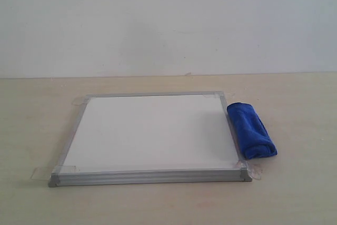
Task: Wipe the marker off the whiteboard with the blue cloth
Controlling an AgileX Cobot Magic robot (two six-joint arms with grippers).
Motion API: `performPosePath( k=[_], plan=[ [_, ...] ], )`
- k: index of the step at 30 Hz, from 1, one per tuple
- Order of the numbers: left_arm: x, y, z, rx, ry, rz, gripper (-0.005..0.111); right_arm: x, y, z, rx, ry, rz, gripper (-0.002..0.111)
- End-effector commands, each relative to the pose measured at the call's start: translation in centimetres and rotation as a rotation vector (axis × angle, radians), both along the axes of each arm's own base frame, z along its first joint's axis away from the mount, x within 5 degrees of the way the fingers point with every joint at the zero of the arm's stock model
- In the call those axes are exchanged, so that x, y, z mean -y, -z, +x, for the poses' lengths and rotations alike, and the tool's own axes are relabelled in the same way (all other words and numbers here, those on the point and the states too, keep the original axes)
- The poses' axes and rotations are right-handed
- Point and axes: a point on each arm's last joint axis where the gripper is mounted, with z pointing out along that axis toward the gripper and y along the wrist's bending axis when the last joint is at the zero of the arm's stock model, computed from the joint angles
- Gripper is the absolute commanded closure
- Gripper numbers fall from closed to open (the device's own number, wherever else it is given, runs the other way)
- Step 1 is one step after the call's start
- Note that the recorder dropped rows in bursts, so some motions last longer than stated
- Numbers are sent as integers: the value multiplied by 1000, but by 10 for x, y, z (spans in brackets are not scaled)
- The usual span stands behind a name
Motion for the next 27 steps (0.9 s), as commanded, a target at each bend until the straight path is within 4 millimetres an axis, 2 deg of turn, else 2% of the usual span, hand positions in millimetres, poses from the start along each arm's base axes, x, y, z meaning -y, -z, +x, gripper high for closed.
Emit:
performPosePath(
  k=[1,7,11,15,27],
  plan=[
    [0,1,0,-2,-3,-7,103,0,0,0,-2,-1,-5,108],
    [0,1,0,-2,-3,-7,103,0,0,0,-3,2,4,108],
    [0,1,0,-2,-3,-7,103,0,0,0,-22,29,102,108],
    [0,1,0,-2,-3,-7,103,0,-1,0,1,7,27,108],
    [0,1,0,-2,-3,-7,103,2,0,0,-3,37,11,108]
  ],
)
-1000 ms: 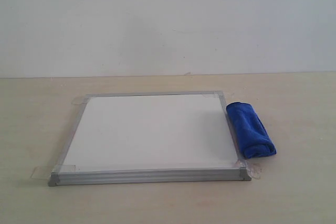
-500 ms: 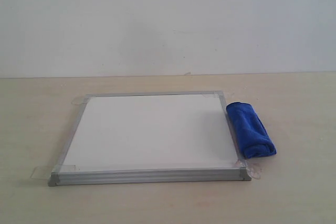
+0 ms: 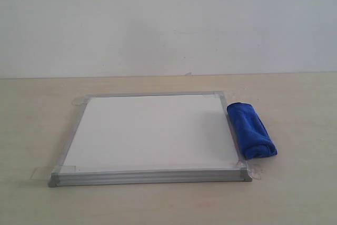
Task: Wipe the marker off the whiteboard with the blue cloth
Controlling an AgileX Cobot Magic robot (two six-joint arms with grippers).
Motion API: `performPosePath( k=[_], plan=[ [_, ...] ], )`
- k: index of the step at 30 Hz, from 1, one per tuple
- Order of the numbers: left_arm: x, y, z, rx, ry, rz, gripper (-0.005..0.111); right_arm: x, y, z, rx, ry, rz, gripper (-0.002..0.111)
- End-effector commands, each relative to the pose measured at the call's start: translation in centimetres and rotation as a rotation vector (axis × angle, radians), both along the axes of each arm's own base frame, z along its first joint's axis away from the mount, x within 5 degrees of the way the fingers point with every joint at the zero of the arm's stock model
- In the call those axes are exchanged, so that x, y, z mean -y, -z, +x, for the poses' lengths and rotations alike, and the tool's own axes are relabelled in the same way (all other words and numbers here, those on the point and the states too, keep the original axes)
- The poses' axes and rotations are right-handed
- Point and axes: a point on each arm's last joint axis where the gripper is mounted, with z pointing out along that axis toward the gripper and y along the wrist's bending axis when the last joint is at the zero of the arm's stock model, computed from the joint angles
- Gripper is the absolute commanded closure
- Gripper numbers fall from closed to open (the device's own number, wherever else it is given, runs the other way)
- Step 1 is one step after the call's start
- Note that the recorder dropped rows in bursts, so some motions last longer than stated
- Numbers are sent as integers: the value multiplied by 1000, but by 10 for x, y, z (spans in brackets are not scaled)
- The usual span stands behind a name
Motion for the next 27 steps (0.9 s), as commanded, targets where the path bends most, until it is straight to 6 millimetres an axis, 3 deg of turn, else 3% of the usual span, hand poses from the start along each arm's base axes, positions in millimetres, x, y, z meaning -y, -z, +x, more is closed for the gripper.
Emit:
performPosePath(
  k=[1,7,27],
  plan=[
    [0,1,0,-2,-3,-7,103,3,-1,0,12,50,-16,108],
    [0,1,0,-2,-3,-7,103,11,-1,1,10,204,0,108],
    [0,1,0,-2,-3,-7,103,11,-1,1,10,202,0,108]
  ],
)
